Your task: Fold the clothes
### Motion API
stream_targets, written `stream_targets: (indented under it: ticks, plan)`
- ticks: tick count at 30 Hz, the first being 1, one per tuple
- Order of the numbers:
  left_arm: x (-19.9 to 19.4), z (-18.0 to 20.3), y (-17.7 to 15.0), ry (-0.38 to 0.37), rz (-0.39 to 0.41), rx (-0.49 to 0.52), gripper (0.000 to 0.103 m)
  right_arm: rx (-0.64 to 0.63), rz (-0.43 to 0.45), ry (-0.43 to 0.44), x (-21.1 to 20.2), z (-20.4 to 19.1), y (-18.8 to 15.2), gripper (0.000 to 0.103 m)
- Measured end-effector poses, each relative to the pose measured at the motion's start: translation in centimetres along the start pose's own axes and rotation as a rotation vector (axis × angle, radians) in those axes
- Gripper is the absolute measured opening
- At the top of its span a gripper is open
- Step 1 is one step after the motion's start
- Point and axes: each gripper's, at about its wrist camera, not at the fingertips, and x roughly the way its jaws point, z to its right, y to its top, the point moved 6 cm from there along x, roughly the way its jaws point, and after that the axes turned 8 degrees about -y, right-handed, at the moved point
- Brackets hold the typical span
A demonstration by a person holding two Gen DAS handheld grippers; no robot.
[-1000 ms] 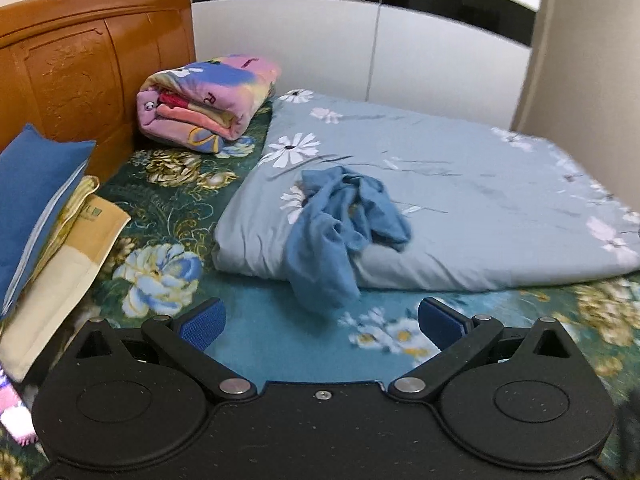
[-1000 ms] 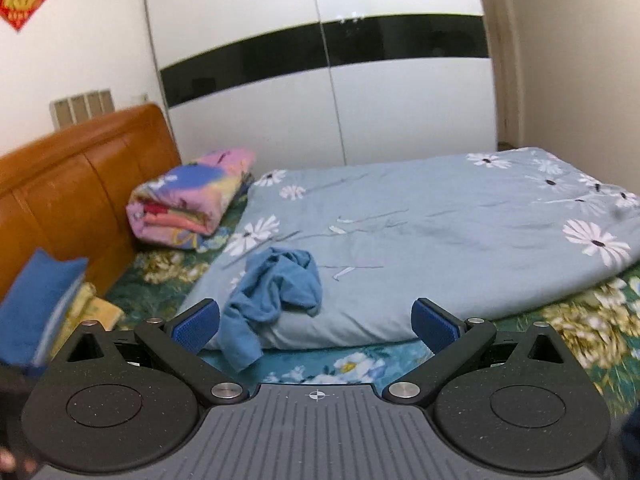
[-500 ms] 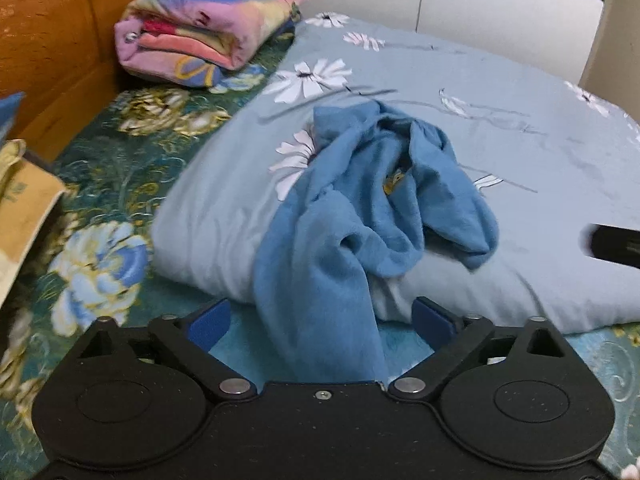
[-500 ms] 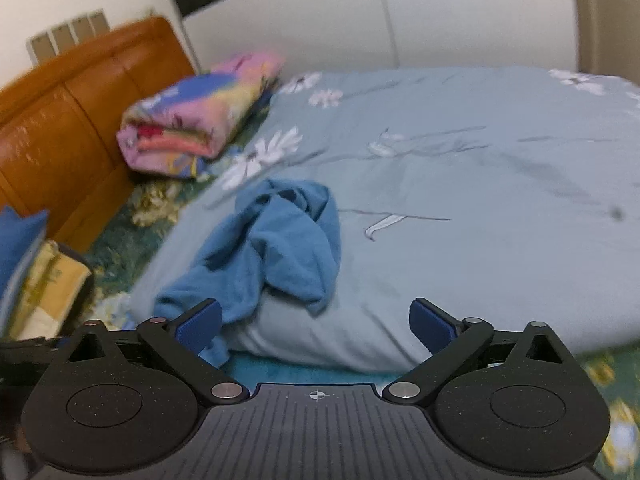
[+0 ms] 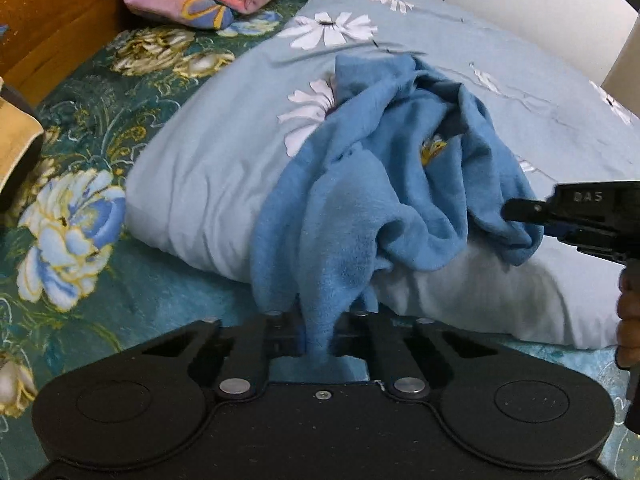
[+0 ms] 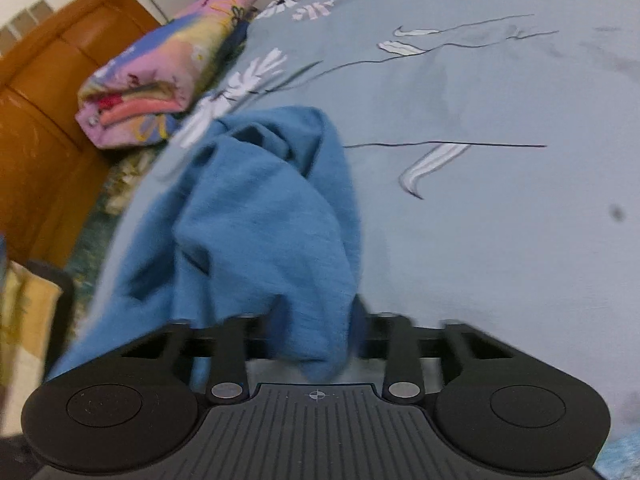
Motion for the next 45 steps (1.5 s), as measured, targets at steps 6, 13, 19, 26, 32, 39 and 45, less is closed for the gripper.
stream_targets:
  ticks: [6, 13, 19, 26, 32, 39, 45]
  plan:
    - [-4.0, 0.0, 1.6, -0.026, 0.073, -0.024, 0.003, 0.094, 0.062, 0.158, -5.1, 0.3, 1.1, 0.002]
    - [-12.3, 0.6, 2.7, -0.111, 0.184, -0.02, 0.003, 0.135, 0.179, 0.269, -13.9, 0.2, 1.5, 0.0]
    - [-18.0, -0.3, -1.2, -0.18, 0.168, 0.014, 0.003, 0.153, 0.169, 0.204, -19.8, 0.4, -3.4, 0.0]
    - [-21.5, -1.3, -9.1, -0.265, 0.039, 0.053, 0.003, 0.21, 0.074, 0.101, -21.9, 0.2, -13.1, 0.0]
    - [-23.0, 0.0, -16.9, -0.353, -0.128, 0.13, 0.003, 0.302, -0.003, 0.019, -22.4, 0.9, -20.7, 0.001]
    - [-20.8, 0.2, -20.8, -0.348, -0.265, 0.195, 0.005, 0.37, -0.056, -0.054, -23.2, 1.9, -26.3, 0.001]
    - [-21.0, -1.2, -20.3, -0.367, -0.294, 0.147, 0.03, 0.327, -0.061, -0.087, -22.2, 1.7, -25.7, 0.001]
